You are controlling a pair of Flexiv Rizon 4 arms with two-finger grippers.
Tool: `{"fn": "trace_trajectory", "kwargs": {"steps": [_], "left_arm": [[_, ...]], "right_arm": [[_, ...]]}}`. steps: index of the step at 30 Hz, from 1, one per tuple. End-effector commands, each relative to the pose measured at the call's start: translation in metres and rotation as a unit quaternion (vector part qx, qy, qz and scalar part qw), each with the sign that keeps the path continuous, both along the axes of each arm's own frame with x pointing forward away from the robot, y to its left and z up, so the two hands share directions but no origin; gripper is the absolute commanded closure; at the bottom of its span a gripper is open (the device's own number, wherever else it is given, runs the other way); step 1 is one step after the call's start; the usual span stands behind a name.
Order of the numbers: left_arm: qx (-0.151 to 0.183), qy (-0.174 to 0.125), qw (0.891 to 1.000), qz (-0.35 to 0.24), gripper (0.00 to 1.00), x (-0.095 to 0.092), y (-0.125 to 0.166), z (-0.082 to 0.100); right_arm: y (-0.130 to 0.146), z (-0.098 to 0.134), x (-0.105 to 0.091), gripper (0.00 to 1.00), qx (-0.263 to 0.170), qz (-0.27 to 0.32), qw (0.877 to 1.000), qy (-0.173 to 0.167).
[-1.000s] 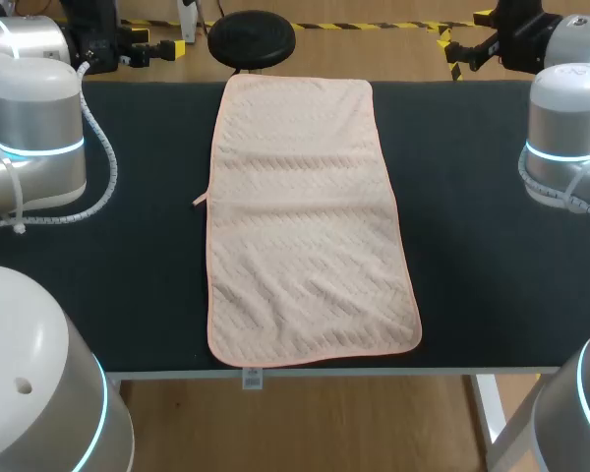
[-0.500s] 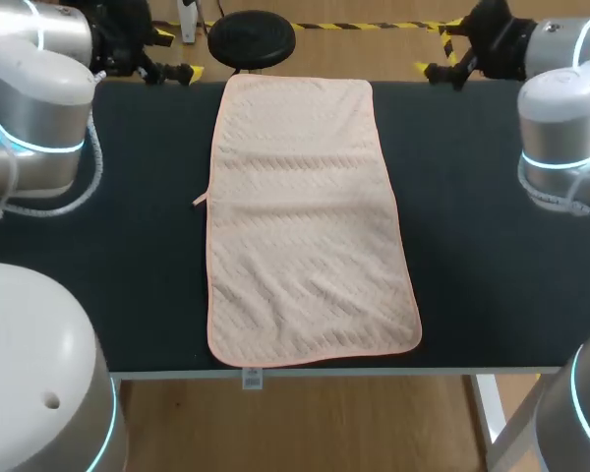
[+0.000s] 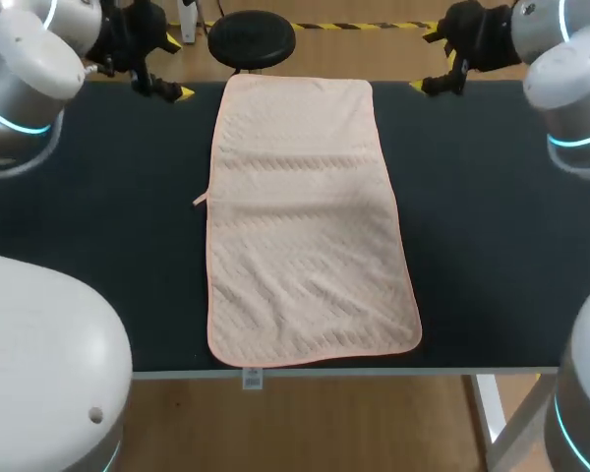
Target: Fold the towel
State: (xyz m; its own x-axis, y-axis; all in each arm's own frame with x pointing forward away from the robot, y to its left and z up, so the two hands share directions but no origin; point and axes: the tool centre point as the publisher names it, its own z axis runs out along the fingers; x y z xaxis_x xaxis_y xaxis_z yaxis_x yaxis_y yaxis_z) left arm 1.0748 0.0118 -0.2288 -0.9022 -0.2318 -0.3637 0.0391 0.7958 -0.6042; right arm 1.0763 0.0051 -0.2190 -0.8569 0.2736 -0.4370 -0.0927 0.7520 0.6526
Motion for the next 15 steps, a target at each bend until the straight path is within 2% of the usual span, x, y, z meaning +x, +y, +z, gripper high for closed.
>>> {"fn": "trace_trajectory", "kwargs": {"steps": [1, 7, 8, 10, 11, 13, 15], "left_arm": [[0.062, 0.046, 0.997, -0.010, 0.00, 0.006, 0.001, 0.005], [0.062, 0.046, 0.997, -0.010, 0.00, 0.006, 0.001, 0.005], [0.079, 0.047, 0.996, -0.016, 0.00, 0.006, -0.001, 0.003], [0.105, 0.048, 0.993, -0.020, 0.00, 0.005, -0.004, -0.002], [0.112, 0.049, 0.992, -0.023, 0.00, 0.004, -0.006, -0.005], [0.130, 0.060, 0.989, -0.033, 0.00, 0.002, -0.010, -0.013], [0.157, 0.070, 0.984, -0.039, 0.00, -0.001, -0.013, -0.022]], "right_arm": [[-0.001, 0.007, 0.004, 0.00, -0.061, 0.020, 0.995, 0.074], [-0.001, 0.007, 0.004, 0.00, -0.061, 0.020, 0.995, 0.074], [0.004, 0.004, 0.001, 0.00, -0.073, 0.030, 0.993, 0.091], [0.013, -0.002, -0.007, 0.00, -0.127, 0.030, 0.987, 0.090], [0.017, -0.004, -0.013, 0.00, -0.153, 0.046, 0.984, 0.076], [0.023, -0.010, -0.022, 0.00, -0.195, 0.044, 0.977, 0.080], [0.028, -0.016, -0.031, 0.00, -0.253, 0.060, 0.963, 0.076]]}}
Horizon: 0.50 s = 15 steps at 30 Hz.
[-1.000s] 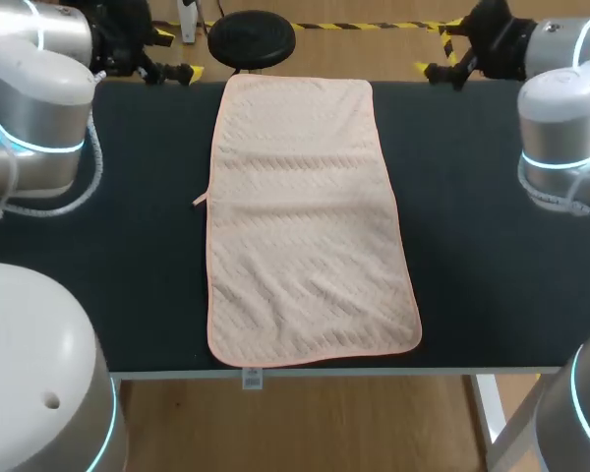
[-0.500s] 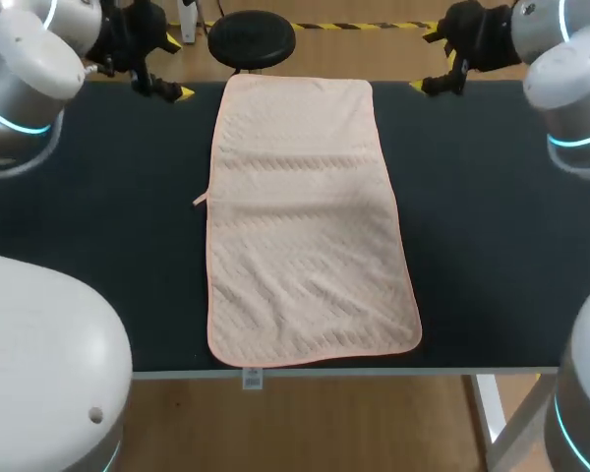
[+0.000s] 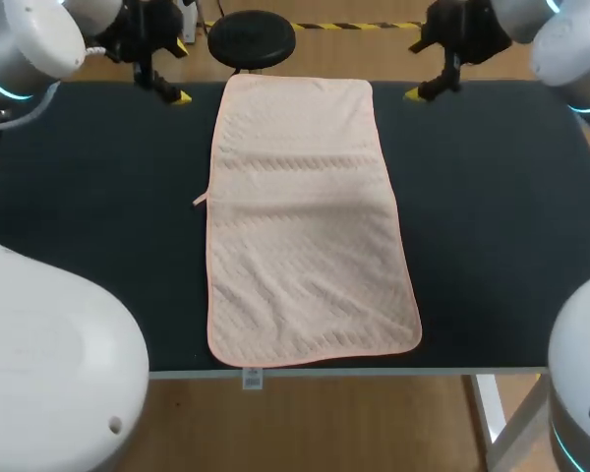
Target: Fold the towel
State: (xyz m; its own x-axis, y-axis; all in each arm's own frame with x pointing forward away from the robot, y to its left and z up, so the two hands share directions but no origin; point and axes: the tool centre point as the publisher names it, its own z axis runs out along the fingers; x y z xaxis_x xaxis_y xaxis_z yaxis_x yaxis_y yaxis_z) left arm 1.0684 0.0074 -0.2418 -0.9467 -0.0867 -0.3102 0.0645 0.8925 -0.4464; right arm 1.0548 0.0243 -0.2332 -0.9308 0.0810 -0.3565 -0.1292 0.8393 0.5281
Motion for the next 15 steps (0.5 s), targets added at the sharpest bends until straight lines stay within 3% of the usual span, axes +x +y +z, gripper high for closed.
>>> {"fn": "trace_trajectory", "kwargs": {"steps": [1, 4, 10, 15], "left_arm": [[0.082, 0.025, 0.996, 0.000, 0.00, 0.004, -0.011, -0.014], [0.122, 0.038, 0.992, -0.006, 0.00, -0.002, -0.014, -0.028], [0.196, 0.052, 0.979, -0.002, 0.00, -0.010, -0.017, -0.048], [0.222, 0.062, 0.973, 0.021, 0.00, -0.008, -0.016, -0.051]], "right_arm": [[0.010, -0.004, -0.013, 0.00, -0.178, 0.002, 0.984, 0.007], [0.014, -0.012, -0.021, 0.00, -0.227, 0.001, 0.974, 0.016], [0.018, -0.031, -0.027, 0.00, -0.245, -0.035, 0.967, 0.051], [0.017, -0.038, -0.027, 0.00, -0.255, -0.062, 0.963, 0.061]]}}
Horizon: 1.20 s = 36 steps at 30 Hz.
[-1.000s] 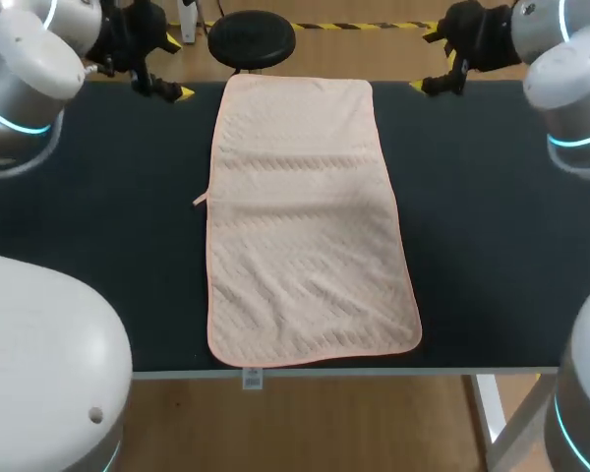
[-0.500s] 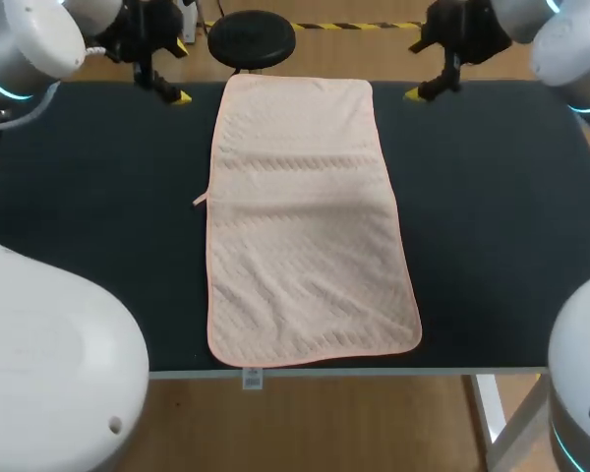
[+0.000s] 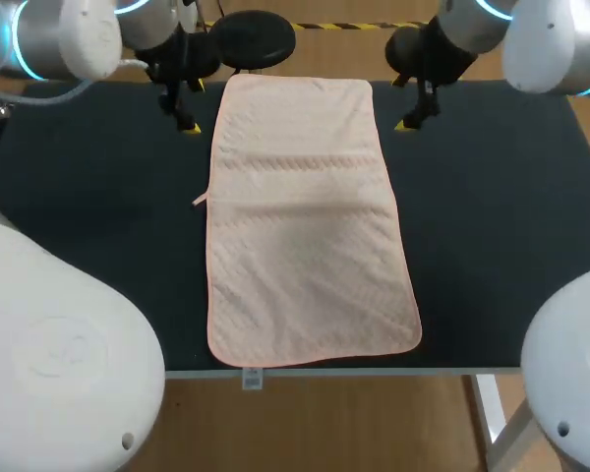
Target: Fold the towel
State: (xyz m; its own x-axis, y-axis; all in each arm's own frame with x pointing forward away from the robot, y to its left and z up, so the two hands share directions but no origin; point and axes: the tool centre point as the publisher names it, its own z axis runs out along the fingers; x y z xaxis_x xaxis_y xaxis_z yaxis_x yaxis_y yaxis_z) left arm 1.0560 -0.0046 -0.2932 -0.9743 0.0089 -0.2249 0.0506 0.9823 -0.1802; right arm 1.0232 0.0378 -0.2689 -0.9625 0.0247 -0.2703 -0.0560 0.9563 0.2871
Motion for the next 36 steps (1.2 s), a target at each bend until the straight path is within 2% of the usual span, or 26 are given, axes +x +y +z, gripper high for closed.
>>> {"fn": "trace_trajectory", "kwargs": {"steps": [1, 7, 11, 23, 25, 29, 35, 36], "left_arm": [[0.087, 0.010, 0.996, 0.033, 0.00, 0.005, -0.004, -0.001], [0.089, 0.029, 0.995, 0.035, 0.00, 0.004, -0.005, -0.005], [0.062, 0.045, 0.997, 0.034, 0.00, 0.000, -0.007, -0.003], [0.062, 0.045, 0.997, 0.034, 0.00, 0.000, -0.007, -0.003], [0.073, 0.038, 0.996, 0.023, 0.00, 0.000, -0.011, -0.006], [0.070, 0.035, 0.997, 0.015, 0.00, 0.000, -0.018, -0.015], [0.066, 0.049, 0.997, 0.011, 0.00, -0.008, -0.028, -0.030], [0.056, 0.060, 0.997, 0.013, 0.00, -0.010, -0.030, -0.033]], "right_arm": [[0.004, -0.003, 0.004, 0.00, -0.124, -0.047, 0.991, 0.005], [0.002, -0.009, 0.004, 0.00, -0.133, -0.065, 0.989, 0.002], [0.001, -0.007, 0.001, 0.00, -0.114, -0.067, 0.991, 0.004], [0.001, -0.007, 0.001, 0.00, -0.114, -0.067, 0.991, 0.004], [0.001, -0.007, 0.001, 0.00, -0.114, -0.067, 0.991, 0.004], [0.013, -0.030, 0.001, 0.00, -0.102, -0.052, 0.993, 0.023], [0.024, -0.060, 0.001, 0.00, -0.124, -0.037, 0.990, 0.047], [0.024, -0.065, 0.001, 0.00, -0.128, -0.036, 0.990, 0.053]]}}
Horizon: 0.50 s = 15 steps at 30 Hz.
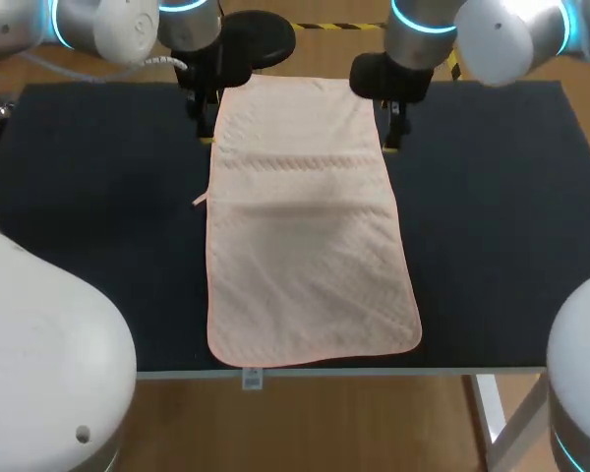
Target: Fold the towel
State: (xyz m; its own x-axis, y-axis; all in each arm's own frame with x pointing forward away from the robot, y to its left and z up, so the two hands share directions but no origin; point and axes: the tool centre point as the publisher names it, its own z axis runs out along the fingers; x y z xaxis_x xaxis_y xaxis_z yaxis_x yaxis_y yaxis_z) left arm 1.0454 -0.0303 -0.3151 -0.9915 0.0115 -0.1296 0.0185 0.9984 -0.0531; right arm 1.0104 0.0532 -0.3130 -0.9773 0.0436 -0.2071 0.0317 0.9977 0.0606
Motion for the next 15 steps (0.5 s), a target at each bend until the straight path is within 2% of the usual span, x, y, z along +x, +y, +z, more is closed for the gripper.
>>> {"fn": "trace_trajectory", "kwargs": {"steps": [1, 6, 9, 11, 15], "left_arm": [[-0.011, 0.014, 1.000, 0.006, 0.00, -0.001, -0.004, -0.013], [-0.030, 0.036, 0.999, 0.021, 0.00, -0.007, -0.008, -0.026], [-0.030, 0.042, 0.998, 0.023, 0.00, -0.011, -0.011, -0.032], [-0.013, 0.045, 0.999, 0.015, 0.00, -0.012, -0.014, -0.038], [-0.006, 0.058, 0.998, 0.010, 0.00, -0.012, -0.018, -0.051]], "right_arm": [[0.009, -0.023, 0.014, 0.00, -0.012, 0.002, 1.000, 0.019], [0.009, -0.042, 0.018, 0.00, -0.016, -0.001, 1.000, 0.026], [0.009, -0.046, 0.021, 0.00, -0.008, -0.006, 1.000, 0.024], [0.008, -0.049, 0.023, 0.00, -0.006, -0.008, 1.000, 0.021], [0.006, -0.061, 0.025, 0.00, -0.006, -0.015, 1.000, 0.024]]}}
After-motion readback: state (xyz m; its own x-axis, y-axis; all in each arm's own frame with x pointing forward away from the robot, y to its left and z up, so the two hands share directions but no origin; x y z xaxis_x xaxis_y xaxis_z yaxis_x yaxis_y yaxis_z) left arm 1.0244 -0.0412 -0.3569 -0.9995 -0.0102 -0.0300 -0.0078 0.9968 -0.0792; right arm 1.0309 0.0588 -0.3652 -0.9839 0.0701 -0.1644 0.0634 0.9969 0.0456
